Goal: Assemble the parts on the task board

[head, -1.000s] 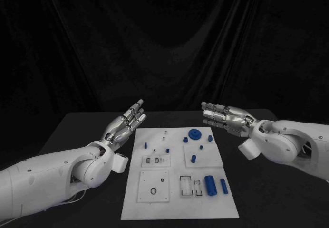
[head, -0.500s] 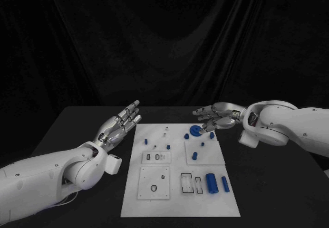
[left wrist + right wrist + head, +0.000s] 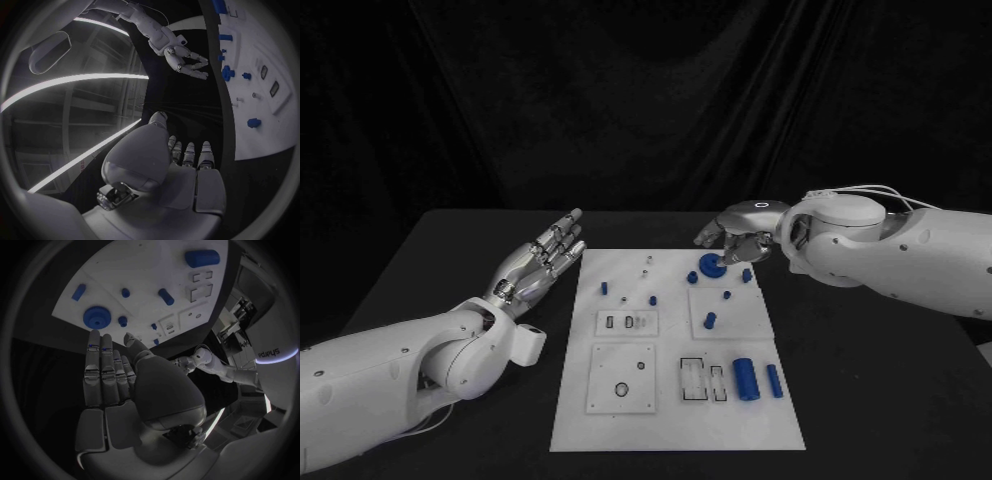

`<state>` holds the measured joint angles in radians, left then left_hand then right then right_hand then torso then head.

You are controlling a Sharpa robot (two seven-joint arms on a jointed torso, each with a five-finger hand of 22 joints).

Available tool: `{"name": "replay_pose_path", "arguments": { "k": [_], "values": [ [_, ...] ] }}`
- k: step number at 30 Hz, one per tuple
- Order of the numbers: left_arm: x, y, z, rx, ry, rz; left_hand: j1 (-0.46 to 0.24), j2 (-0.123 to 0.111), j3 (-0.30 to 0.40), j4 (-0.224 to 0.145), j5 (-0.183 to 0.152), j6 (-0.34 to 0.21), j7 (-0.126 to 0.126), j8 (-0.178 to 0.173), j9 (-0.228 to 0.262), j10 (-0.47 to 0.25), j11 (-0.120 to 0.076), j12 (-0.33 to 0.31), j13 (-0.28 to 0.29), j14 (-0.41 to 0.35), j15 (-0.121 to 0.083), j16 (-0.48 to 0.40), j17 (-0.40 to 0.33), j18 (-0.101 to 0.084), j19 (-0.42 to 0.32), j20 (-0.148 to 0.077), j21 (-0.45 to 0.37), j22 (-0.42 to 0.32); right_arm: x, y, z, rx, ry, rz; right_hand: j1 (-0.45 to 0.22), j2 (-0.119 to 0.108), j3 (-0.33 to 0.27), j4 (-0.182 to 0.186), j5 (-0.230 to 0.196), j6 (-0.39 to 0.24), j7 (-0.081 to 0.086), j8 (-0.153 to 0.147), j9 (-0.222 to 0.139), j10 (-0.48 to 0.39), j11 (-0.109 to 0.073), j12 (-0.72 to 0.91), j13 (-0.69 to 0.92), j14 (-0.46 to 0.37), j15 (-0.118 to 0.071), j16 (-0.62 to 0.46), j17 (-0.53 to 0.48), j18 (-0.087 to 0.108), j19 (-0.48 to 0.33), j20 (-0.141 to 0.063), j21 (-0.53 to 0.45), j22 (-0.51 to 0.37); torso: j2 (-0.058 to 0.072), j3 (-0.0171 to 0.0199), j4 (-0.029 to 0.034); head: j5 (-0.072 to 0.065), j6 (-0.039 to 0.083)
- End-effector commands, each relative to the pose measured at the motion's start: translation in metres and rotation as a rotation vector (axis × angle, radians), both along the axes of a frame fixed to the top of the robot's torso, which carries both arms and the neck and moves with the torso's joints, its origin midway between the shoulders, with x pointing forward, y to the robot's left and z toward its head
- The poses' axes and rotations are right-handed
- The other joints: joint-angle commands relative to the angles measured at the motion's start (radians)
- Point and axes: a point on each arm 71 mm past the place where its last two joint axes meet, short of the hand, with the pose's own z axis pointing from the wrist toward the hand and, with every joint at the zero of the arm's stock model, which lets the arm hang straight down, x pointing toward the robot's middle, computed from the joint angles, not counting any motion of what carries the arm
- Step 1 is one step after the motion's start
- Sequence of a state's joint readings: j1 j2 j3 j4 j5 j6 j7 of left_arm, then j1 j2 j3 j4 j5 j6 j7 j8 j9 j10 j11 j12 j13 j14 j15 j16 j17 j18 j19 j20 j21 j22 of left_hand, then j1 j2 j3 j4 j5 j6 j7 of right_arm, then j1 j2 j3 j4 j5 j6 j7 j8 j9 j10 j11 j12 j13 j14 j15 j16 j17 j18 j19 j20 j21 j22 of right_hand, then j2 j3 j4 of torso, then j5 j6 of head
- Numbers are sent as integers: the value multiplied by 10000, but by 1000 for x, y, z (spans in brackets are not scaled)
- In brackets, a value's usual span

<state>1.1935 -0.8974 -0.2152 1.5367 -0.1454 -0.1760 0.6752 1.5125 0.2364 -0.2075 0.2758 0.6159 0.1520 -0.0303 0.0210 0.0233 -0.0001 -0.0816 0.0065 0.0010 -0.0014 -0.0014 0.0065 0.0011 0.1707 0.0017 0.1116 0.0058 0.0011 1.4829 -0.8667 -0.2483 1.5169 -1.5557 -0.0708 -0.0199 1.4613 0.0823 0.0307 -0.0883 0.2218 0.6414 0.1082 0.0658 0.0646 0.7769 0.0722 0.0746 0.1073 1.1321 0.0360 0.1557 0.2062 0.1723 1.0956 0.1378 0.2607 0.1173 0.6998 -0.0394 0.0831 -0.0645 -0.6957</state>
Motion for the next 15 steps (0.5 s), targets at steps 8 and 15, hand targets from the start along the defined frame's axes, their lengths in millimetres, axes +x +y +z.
{"name": "replay_pose_path", "arguments": {
  "k": [8,15],
  "values": [
    [-1,0,8,-597,-878,-217,196,-4,133,-51,146,50,6,55,13,1,76,-65,-10,14,149,-65,-11,64,-17,176,-58,-11,7,5,3,-1118,-2791,737,-607,-302,146,455,-370,2079,-138,62,323,1629,-278,209,194,2561,-519,3609,2405,19,2045,-604,2692,1945,395,-159,463,-350,26],
    [0,0,7,-581,-848,-239,231,2,176,-73,170,63,-9,58,15,1,54,-65,-10,14,186,-65,-11,65,-17,222,-58,-11,8,3,-5,-830,-3181,745,-1045,-799,263,1073,-620,2436,-131,-8,455,2210,-204,234,199,2388,-683,6774,4303,-504,2193,-695,7275,7159,528,-243,567,-435,91]
  ]
}}
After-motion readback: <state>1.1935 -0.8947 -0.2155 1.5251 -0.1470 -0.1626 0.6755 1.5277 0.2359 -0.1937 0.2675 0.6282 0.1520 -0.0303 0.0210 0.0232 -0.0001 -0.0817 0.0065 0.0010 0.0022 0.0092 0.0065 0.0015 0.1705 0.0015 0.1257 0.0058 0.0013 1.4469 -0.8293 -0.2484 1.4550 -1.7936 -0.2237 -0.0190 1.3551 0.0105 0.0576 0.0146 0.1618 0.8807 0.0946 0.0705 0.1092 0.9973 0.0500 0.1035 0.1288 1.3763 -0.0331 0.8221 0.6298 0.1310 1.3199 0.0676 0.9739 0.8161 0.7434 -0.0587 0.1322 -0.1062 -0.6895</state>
